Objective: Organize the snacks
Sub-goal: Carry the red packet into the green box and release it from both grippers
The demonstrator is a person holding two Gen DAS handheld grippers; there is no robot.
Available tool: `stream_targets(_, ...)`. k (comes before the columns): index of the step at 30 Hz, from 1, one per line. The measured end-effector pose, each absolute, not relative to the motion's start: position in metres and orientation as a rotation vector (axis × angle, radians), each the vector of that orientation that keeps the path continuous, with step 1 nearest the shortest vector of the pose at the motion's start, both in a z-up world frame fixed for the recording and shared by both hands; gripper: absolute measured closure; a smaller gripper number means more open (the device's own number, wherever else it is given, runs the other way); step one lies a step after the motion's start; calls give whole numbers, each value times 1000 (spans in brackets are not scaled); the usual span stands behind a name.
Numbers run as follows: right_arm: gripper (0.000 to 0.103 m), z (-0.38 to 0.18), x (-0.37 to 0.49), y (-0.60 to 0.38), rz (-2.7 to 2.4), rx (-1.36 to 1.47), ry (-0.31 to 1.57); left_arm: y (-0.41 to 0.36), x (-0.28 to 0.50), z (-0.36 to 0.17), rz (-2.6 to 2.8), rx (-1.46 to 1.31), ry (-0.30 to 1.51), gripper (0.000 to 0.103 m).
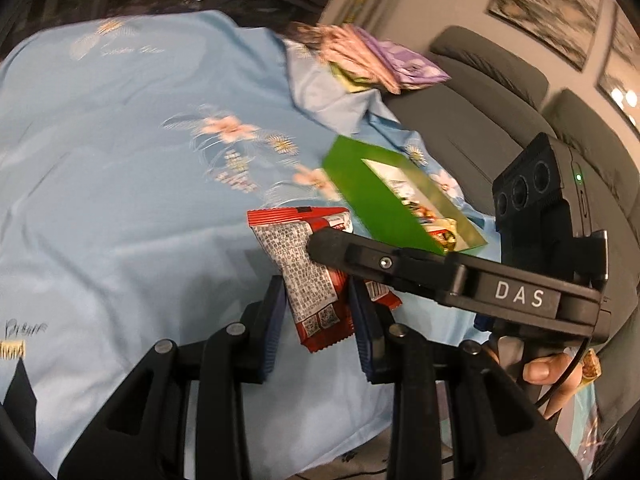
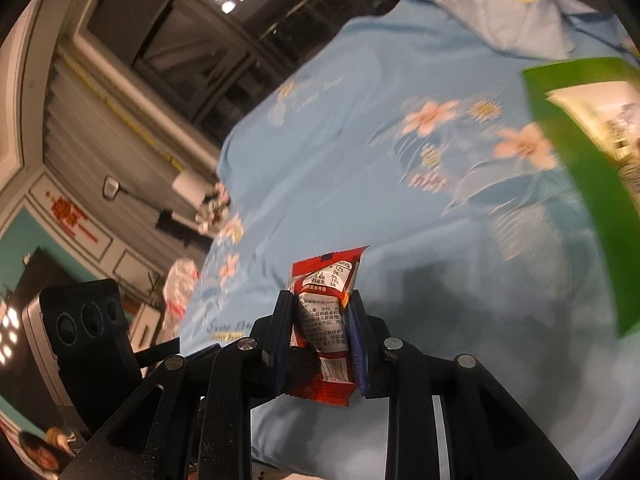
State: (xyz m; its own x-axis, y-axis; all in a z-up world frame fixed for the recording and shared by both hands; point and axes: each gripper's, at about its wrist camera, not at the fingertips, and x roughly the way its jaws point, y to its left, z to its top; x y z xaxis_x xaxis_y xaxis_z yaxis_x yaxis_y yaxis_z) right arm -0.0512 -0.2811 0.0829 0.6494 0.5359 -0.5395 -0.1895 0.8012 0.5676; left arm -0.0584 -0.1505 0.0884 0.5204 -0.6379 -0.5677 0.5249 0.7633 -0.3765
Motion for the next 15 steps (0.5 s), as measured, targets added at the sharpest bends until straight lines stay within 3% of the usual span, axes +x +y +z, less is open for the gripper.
stream_targets(15, 75, 122, -44, -409, 209, 510, 642, -296, -12, 117, -914, -50, 747, 71)
